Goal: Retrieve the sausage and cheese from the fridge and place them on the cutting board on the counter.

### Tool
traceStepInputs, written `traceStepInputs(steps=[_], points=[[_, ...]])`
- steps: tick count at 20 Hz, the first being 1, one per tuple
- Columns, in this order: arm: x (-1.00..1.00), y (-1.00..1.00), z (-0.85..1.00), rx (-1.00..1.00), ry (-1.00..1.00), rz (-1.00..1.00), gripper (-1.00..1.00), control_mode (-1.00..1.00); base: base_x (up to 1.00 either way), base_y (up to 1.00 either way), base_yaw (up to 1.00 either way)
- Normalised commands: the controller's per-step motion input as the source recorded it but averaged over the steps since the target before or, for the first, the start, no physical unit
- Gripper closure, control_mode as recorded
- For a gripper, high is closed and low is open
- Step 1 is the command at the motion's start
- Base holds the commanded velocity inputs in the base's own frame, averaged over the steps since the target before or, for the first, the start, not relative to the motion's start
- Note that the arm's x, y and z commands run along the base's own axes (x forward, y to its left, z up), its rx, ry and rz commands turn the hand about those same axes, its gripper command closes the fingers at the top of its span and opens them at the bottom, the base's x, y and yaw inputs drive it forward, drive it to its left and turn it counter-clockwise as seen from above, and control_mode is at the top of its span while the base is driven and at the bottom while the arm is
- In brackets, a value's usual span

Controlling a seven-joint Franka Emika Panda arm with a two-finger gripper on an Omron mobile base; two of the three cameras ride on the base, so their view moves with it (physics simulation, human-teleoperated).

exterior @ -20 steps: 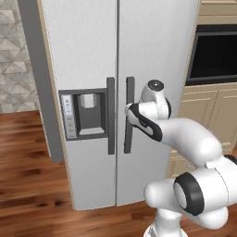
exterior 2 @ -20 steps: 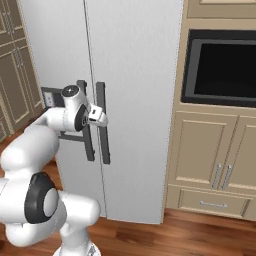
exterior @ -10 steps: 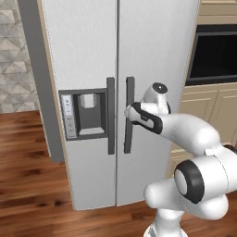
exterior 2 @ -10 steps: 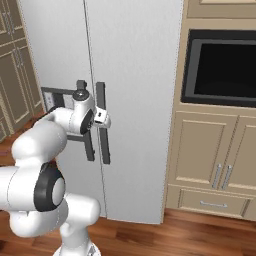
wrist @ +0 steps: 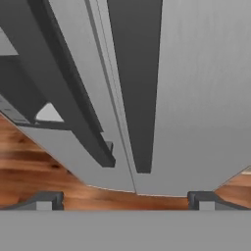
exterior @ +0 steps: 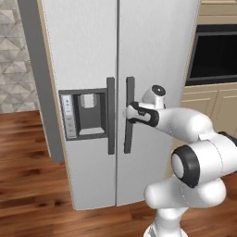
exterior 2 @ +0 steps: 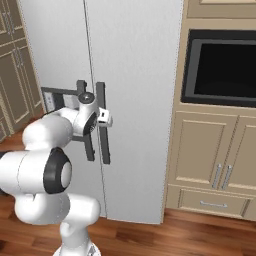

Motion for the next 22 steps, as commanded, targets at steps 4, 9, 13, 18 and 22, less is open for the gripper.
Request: traceStepInputs(steps=[4,9,13,18,22], points=[[0.39,0.05,-0.08,0.0,0.0,0.0,-1.0,-1.0,0.0,0.0,0.0],[0.4,0.0,-0.08,0.0,0.0,-0.01,-1.0,-1.0,0.0,0.0,0.0],[0.44,-0.07,-0.13,0.0,0.0,0.0,-1.0,-1.0,0.0,0.0,0.0],[0.36,0.0,-0.15,0.0,0.0,0.0,-1.0,-1.0,0.0,0.0,0.0],[0.28,0.0,-0.26,0.0,0.0,0.0,-1.0,-1.0,0.0,0.0,0.0]])
